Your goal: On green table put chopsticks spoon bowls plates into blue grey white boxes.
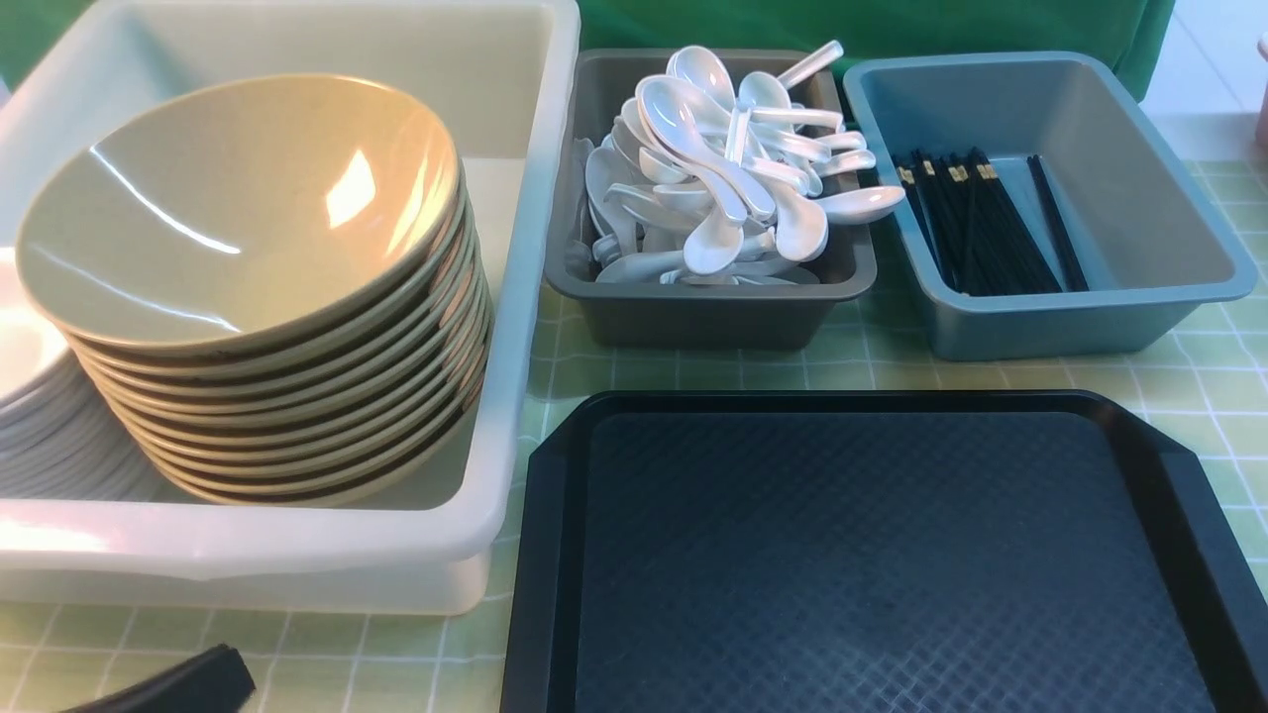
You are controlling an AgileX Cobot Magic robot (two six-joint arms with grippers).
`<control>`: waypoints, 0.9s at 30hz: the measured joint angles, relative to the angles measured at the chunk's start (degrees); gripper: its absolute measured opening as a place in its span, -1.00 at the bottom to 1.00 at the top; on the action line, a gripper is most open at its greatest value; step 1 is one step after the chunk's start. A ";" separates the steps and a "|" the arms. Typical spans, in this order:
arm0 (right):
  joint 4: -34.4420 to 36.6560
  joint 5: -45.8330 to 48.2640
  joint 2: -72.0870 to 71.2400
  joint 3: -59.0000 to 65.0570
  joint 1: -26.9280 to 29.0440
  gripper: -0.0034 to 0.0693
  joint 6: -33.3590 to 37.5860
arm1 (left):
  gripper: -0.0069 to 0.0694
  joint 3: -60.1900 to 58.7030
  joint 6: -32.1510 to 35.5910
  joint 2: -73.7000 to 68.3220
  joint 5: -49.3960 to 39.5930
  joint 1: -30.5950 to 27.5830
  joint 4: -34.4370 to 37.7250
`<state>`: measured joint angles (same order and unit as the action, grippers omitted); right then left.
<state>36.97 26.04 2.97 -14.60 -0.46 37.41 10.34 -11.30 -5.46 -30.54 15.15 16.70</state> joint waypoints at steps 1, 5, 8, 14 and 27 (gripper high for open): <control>0.00 0.00 0.00 0.00 0.00 -0.83 0.00 | -0.82 -0.19 0.00 0.41 0.95 -0.81 -1.02; 0.00 0.00 0.00 0.00 0.00 -0.82 0.00 | -0.82 -1.97 0.12 2.38 7.96 -5.77 -7.72; 0.00 0.00 0.00 0.00 0.00 -0.80 0.00 | -0.82 -5.45 0.12 5.59 12.93 -10.79 -19.00; 0.00 0.00 0.00 0.00 0.00 -0.79 0.00 | -0.82 -10.77 0.18 6.16 13.06 -14.36 -24.16; 0.00 0.06 0.00 0.10 0.05 -0.78 0.00 | -0.82 -11.81 1.22 6.16 11.84 -14.75 -21.02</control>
<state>36.97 26.10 2.97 -14.50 -0.41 37.41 -1.46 -10.09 0.71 -18.70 0.40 -4.33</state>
